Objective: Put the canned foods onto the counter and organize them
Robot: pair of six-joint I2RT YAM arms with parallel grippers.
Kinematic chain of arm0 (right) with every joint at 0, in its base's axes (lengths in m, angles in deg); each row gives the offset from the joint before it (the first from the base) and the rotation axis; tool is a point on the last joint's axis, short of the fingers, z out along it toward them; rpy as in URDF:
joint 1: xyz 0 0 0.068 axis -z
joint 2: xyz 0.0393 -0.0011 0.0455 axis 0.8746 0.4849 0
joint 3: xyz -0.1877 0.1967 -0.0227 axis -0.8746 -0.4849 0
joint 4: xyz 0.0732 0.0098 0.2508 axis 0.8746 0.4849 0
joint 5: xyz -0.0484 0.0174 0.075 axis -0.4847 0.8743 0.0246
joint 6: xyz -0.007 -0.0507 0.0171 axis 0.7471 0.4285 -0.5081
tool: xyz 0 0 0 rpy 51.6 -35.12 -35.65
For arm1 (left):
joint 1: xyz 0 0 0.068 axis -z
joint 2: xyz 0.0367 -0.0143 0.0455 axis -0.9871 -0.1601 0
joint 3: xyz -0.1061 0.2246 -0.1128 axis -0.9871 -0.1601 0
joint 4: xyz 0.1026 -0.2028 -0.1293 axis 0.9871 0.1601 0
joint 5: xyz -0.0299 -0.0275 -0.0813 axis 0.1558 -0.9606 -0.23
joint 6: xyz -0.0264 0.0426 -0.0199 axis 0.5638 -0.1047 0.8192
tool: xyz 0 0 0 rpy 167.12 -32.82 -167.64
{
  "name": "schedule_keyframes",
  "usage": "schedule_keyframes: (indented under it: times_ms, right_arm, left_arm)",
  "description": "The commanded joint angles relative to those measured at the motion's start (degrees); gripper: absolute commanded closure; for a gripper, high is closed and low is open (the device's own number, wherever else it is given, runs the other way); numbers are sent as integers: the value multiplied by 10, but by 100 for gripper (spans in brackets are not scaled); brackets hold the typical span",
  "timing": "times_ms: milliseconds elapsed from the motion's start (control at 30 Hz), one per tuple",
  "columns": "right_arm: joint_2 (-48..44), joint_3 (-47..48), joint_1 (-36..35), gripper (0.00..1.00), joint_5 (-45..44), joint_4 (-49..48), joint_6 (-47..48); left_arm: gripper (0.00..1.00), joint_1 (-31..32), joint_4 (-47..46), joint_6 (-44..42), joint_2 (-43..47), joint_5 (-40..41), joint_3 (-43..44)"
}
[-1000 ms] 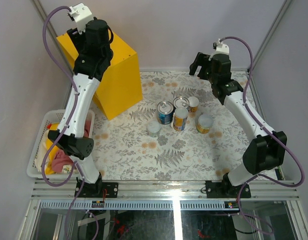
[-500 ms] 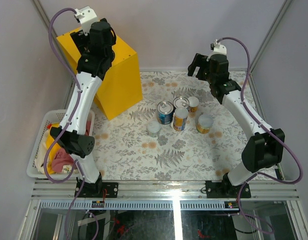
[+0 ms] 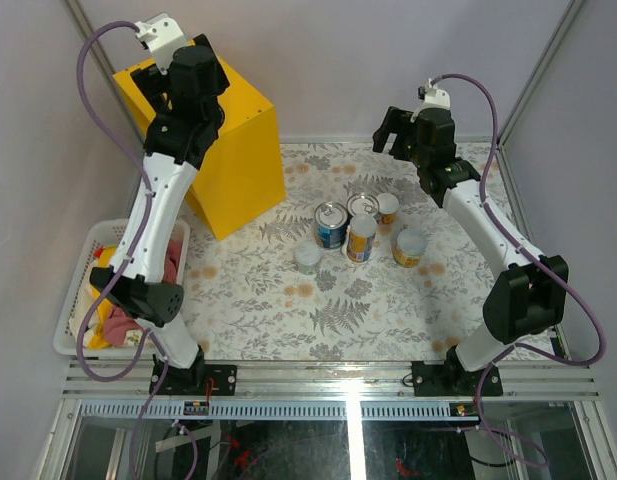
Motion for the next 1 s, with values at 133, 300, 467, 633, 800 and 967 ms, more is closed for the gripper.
schedule_keyframes:
  times_ms: [133, 300, 467, 633, 800, 967]
  right_arm:
    - [-9, 14, -8, 10, 9, -32, 5]
    - [-17, 8, -8, 10, 10, -32, 5]
    - [-29, 1, -8, 10, 16, -35, 3]
    - [-36, -14, -8, 10, 28, -44, -6]
    - [-44, -27, -8, 10, 27, -48, -5]
    - [-47, -30, -8, 10, 28, -48, -2]
  left_arm:
    - [0, 36, -62, 26, 119, 83, -77]
    - [0, 67, -64, 93, 217, 115, -192]
    - [3, 114, -58, 139, 316, 145, -326]
    - [3, 181, -39, 177, 360, 206, -423]
    - [2, 216, 34, 273, 370, 243, -480]
    - [2, 216, 27, 363, 390, 273, -566]
